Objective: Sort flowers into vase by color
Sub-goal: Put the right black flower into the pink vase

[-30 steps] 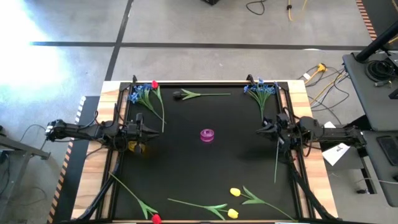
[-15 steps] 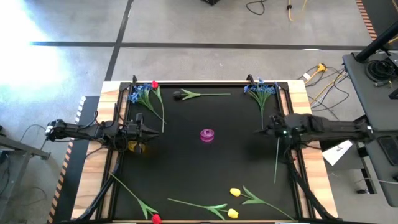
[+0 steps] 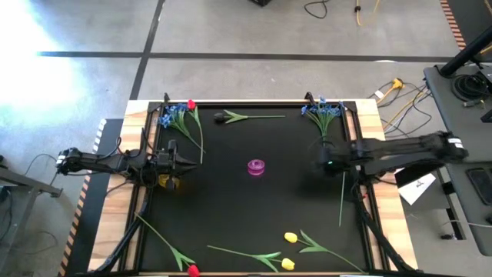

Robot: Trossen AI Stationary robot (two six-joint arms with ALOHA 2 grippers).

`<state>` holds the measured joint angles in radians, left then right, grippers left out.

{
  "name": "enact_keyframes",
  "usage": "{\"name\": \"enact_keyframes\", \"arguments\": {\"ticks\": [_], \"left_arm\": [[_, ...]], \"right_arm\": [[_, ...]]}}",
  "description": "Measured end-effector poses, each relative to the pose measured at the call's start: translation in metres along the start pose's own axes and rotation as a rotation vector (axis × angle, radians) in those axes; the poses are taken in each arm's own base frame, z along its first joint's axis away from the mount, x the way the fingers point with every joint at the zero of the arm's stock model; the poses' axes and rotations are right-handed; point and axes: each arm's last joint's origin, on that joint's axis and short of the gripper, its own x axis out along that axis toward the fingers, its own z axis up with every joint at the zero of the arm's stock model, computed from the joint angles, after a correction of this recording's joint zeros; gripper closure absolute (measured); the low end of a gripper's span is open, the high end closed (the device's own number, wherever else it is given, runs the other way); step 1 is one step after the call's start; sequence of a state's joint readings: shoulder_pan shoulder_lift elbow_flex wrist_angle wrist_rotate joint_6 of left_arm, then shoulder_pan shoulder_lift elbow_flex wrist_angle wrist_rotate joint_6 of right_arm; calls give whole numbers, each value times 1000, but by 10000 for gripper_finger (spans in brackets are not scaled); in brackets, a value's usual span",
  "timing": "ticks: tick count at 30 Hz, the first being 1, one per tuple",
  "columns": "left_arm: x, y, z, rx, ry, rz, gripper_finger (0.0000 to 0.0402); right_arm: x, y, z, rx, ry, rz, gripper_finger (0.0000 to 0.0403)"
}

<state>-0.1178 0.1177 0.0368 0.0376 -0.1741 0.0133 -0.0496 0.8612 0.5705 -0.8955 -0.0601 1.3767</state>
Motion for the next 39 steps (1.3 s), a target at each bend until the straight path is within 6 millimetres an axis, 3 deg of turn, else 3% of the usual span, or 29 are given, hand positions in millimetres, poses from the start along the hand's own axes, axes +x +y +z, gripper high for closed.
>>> {"name": "enact_keyframes", "arguments": {"ticks": [8, 15, 20, 24, 28, 33, 39], "left_arm": [[0, 0, 0, 0, 0, 0, 363], [0, 0, 0, 0, 0, 0, 363], [0, 0, 3, -66, -32, 0, 363], [-1, 0, 15, -356, -149, -23, 363], [-4, 1, 29, -563, -298, -73, 363], [-13, 3, 49, -677, -510, -150, 363], [-28, 6, 68, -693, -764, -218, 363]], "right_arm": [[7, 4, 21, 25, 66, -299, 390], [15, 12, 62, -78, 157, -417, 387], [20, -1, 89, -95, 315, -530, 331], [28, -15, 100, -84, 434, -581, 274], [41, -30, 109, -54, 488, -660, 245], [54, -40, 118, -65, 564, -683, 249], [65, -52, 124, -83, 633, -664, 287]]}}
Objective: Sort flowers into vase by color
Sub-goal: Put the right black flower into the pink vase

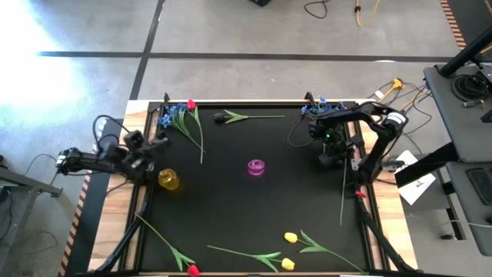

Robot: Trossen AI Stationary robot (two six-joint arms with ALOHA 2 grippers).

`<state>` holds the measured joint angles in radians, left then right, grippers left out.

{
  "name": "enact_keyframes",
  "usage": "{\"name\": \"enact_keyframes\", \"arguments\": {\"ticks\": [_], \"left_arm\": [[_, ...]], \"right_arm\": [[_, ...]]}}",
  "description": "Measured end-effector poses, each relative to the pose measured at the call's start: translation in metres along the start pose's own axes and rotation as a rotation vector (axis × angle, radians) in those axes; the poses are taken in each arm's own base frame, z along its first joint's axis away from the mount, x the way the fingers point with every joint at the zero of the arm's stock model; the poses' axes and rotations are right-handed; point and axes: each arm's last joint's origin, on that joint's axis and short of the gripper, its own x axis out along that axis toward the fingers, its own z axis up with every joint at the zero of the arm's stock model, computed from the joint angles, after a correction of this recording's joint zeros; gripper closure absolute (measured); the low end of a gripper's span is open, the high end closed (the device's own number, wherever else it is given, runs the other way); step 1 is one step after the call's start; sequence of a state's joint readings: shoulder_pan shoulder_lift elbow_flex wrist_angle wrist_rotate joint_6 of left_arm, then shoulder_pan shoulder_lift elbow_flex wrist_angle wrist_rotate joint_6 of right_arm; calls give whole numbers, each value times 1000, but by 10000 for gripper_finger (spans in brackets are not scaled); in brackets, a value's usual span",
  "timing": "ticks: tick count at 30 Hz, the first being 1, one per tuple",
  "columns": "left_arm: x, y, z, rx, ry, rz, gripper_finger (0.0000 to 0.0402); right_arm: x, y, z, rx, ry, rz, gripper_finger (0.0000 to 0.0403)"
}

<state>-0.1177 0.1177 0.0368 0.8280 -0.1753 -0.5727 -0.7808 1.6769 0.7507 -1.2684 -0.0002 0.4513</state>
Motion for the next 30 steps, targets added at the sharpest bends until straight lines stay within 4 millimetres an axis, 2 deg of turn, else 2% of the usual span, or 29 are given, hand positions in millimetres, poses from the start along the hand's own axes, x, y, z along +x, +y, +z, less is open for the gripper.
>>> {"name": "enact_keyframes", "arguments": {"ticks": [7, 10, 15, 18, 22, 27, 30], "left_arm": [[0, -5, 8, 90, -89, -41, 363], [-1, -4, 10, 86, -120, 3, 363], [-1, 0, 9, 85, -151, 102, 363], [-1, 5, 6, 126, -143, 219, 363], [-1, 11, 2, 150, -144, 339, 363], [0, 13, -1, 166, -130, 376, 363], [1, 14, -2, 187, -125, 398, 363]], "right_arm": [[2, -2, -1, -7, -57, 65, 354], [-9, -3, -7, 7, -143, 108, 384], [-38, -5, -35, 27, -353, 200, 390], [-60, -2, -59, 2, -547, 302, 390], [-93, 6, -94, -98, -876, 536, 390], [-133, 19, -139, -359, -1349, 889, 390], [-151, 26, -160, -518, -1594, 995, 390]]}}
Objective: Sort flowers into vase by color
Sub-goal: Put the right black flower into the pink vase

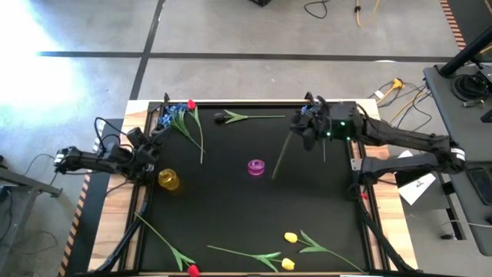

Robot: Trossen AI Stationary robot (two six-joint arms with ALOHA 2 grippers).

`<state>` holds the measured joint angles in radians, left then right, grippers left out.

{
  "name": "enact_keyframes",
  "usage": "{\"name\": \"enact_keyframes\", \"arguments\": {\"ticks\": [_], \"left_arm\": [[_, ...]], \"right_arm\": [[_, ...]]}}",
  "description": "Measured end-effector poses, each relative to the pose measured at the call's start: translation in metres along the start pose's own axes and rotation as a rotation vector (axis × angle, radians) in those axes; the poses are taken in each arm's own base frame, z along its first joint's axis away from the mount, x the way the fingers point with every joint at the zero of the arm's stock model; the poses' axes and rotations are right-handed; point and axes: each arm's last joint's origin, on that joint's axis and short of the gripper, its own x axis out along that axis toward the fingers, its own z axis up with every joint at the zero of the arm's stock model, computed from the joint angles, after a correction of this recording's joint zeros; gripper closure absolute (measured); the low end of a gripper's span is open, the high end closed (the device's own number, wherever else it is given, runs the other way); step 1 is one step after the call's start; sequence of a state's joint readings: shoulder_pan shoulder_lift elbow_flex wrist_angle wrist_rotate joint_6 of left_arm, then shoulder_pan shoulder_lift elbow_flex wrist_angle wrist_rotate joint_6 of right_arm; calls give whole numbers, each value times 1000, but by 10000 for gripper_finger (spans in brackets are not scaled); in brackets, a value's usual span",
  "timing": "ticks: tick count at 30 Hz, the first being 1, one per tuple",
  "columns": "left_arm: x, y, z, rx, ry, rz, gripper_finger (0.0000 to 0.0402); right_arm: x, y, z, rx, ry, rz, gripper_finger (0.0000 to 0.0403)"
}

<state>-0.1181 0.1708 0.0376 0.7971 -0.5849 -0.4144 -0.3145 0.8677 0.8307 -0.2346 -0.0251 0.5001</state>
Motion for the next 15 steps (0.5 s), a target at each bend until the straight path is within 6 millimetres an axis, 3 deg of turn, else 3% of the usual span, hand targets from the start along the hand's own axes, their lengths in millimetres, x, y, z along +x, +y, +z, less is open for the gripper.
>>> {"name": "enact_keyframes", "arguments": {"ticks": [3, 7, 15], "left_arm": [[1, 0, -1, -18, 11, 0, 363], [8, -8, -3, -66, 103, -48, 363], [39, -34, 3, 90, 478, 114, 363]], "right_arm": [[0, 18, 9, -82, -135, 102, 390], [3, 29, 20, -128, -158, 127, 390], [20, 50, 52, -281, -148, 106, 390]]}}
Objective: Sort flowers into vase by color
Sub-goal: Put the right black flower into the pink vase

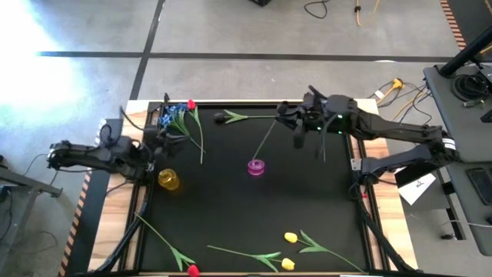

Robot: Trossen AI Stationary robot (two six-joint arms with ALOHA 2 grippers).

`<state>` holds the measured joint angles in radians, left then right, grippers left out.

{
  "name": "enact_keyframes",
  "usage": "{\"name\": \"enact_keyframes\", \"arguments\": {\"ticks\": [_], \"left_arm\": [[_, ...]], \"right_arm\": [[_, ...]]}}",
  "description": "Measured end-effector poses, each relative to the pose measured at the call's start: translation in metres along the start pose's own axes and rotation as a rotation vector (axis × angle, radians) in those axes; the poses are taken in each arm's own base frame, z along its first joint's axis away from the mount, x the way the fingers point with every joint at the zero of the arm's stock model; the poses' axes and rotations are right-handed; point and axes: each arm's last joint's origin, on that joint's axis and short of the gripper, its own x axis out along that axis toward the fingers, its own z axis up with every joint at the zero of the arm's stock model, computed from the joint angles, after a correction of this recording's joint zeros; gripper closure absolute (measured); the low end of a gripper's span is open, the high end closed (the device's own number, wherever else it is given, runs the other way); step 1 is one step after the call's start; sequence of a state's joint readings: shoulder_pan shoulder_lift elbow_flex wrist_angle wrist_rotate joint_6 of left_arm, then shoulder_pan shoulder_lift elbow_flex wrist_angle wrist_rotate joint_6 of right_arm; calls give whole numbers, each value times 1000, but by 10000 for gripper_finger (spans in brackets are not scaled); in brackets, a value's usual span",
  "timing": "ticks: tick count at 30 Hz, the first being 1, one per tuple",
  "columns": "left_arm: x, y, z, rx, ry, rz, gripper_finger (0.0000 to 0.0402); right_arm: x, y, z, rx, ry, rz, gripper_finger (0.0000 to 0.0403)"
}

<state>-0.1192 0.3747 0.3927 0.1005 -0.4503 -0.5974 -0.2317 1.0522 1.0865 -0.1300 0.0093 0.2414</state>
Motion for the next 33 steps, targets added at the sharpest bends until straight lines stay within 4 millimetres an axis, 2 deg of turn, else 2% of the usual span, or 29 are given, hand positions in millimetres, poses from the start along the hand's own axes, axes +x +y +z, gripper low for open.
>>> {"name": "enact_keyframes", "arguments": {"ticks": [4, 8, 18, 23, 27, 33], "left_arm": [[4, -11, 13, 86, 207, 146, 363], [6, -20, 24, 152, 326, 233, 363], [21, -25, 21, 233, 378, 309, 363], [25, -26, 20, 241, 367, 327, 363], [23, -26, 21, 241, 366, 328, 363], [19, -29, 30, 236, 356, 322, 363]], "right_arm": [[15, 1, 2, -39, 129, -17, 390], [29, 4, -1, -68, 185, -11, 390], [59, 14, -24, -98, 292, 35, 388], [66, 15, -31, -56, 323, 33, 339], [61, 15, -27, -33, 317, 30, 277], [26, 12, -10, -56, 357, -9, 216]]}}
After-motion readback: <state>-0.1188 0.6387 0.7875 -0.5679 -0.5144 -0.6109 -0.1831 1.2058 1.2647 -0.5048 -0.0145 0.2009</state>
